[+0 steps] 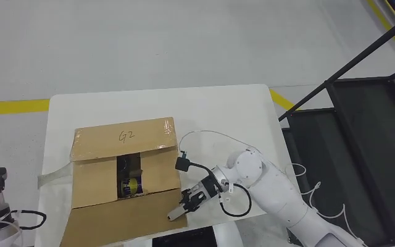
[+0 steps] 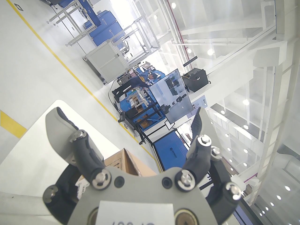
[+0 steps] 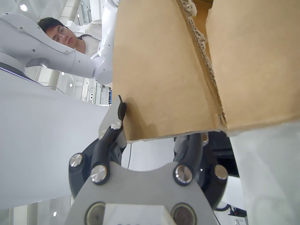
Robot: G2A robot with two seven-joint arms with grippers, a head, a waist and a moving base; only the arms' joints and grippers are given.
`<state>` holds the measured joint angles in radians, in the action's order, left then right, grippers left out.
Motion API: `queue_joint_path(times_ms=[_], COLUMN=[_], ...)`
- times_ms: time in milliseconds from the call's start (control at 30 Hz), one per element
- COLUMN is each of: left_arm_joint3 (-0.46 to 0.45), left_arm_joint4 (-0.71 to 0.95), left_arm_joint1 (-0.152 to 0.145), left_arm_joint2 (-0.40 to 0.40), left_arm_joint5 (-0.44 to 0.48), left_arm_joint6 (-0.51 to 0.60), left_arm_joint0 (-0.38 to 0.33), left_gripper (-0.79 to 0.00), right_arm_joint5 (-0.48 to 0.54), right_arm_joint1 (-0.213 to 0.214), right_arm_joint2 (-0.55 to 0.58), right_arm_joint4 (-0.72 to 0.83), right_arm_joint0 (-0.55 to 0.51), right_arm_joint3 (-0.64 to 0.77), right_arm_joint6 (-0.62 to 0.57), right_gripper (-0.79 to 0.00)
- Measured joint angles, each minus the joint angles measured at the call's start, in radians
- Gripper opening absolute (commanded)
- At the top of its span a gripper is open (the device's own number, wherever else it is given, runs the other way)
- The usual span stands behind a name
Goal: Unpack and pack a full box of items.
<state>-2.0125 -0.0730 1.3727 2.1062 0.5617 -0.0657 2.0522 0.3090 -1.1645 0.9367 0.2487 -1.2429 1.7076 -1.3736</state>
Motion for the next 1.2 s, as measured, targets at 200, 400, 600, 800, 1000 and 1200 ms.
queue_joint_path(times_ms=[200,400,600,800,1000,1200], left_arm_joint3=[0.000,0.000,0.000,0.000,0.000,0.000], left_arm_joint4=[0.000,0.000,0.000,0.000,0.000,0.000], left_arm_joint1=[0.000,0.000,0.000,0.000,0.000,0.000], left_arm_joint2=[0.000,0.000,0.000,0.000,0.000,0.000], left_arm_joint5=[0.000,0.000,0.000,0.000,0.000,0.000], left_arm_joint6=[0.000,0.000,0.000,0.000,0.000,0.000], left_arm_joint0=[0.000,0.000,0.000,0.000,0.000,0.000], left_gripper=[0.000,0.000,0.000,0.000,0.000,0.000], right_arm_joint5=[0.065,0.106,0.129,0.180,0.223,0.237], right_arm_joint1=[0.007,0.013,0.017,0.018,0.016,0.007], right_arm_joint2=[0.028,0.042,0.044,0.050,0.051,0.027], right_arm_joint4=[0.061,0.098,0.122,0.159,0.192,0.188], right_arm_joint0=[-0.010,-0.014,-0.011,-0.003,0.020,0.049], right_arm_joint3=[0.015,0.028,0.029,0.037,0.044,0.029], right_arm_joint6=[0.029,0.038,0.045,0.081,0.106,0.171], right_gripper=[-0.006,0.000,0.000,0.000,0.000,-0.083])
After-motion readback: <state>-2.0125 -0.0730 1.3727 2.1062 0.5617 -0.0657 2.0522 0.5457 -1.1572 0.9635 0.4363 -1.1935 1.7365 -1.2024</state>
